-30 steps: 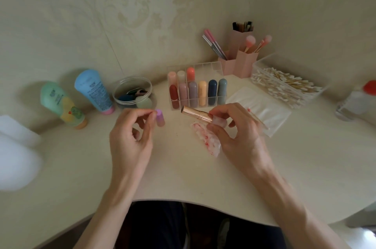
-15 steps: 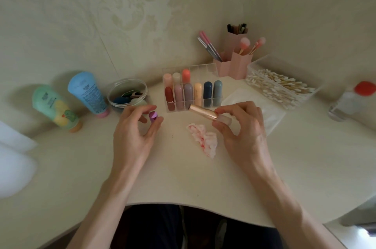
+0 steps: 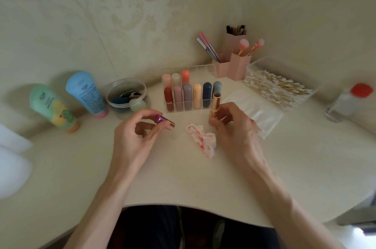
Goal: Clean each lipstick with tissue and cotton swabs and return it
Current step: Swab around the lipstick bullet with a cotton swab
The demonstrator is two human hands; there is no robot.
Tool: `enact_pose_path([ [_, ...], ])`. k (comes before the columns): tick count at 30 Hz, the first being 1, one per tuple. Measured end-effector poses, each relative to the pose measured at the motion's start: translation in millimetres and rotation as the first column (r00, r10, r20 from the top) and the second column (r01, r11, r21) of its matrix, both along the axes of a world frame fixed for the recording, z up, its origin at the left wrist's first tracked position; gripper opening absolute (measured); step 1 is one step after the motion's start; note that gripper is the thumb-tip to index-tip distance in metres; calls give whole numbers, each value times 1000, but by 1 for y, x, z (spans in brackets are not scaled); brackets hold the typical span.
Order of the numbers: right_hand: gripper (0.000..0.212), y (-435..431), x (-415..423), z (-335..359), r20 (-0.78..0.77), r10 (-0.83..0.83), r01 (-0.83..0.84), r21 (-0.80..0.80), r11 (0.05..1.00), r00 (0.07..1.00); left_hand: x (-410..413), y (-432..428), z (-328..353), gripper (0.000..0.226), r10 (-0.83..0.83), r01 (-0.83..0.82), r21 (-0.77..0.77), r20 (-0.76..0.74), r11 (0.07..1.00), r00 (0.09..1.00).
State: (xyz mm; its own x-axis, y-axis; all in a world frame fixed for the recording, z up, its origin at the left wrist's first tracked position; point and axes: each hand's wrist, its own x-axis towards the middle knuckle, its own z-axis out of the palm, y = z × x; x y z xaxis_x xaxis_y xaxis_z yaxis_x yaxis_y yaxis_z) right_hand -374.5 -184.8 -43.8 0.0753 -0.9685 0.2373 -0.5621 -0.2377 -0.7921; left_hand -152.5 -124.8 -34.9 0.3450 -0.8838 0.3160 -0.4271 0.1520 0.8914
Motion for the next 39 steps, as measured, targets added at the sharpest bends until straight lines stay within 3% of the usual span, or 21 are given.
enact_pose_path([
  [5,19,3,-2,0,-7,6,-6,-19,1000,1000,-1,2,1,18,-50,50,-2,-15,999,999],
  [9,37,6,-9,1,-38,-10,10,-8,1000,999,0,3,2,27,-62,62,-5,-61,998,996],
  [11,43,4,-17,-1,-144,-137,125,-87,988,980,1,2,1,25,-79,79,-4,-93,997,993],
  [14,29,-1,-31,-5,-347,-393,339,-208,917,851,1,3,1,25,-126,124,-25,-188,992,974],
  [17,18,-5,-38,-7,-433,-433,402,-166,900,791,-4,7,2,38,-225,222,-39,-225,974,948],
  [21,18,-8,-40,-9,-427,-441,425,-140,894,789,-6,7,0,21,-250,255,2,-181,967,951],
  [24,8,-7,-39,-6,-277,-442,382,-245,891,853,-6,7,3,14,-221,231,13,-246,973,944],
  [26,3,-2,-35,4,-19,-300,279,-312,908,954,-7,9,7,20,-194,213,21,-327,977,925],
  [28,9,8,-25,15,136,-26,73,-350,934,990,-7,11,10,22,-167,205,66,-374,976,912],
  [30,9,19,-11,16,81,192,-146,-394,908,978,-7,13,12,20,-141,201,112,-401,973,905],
  [32,9,24,0,11,19,300,-267,-405,874,954,-7,12,13,19,-120,193,134,-421,972,899],
  [39,8,24,8,2,-104,334,-343,-470,813,937,-7,11,9,25,-130,201,136,-408,970,904],
])
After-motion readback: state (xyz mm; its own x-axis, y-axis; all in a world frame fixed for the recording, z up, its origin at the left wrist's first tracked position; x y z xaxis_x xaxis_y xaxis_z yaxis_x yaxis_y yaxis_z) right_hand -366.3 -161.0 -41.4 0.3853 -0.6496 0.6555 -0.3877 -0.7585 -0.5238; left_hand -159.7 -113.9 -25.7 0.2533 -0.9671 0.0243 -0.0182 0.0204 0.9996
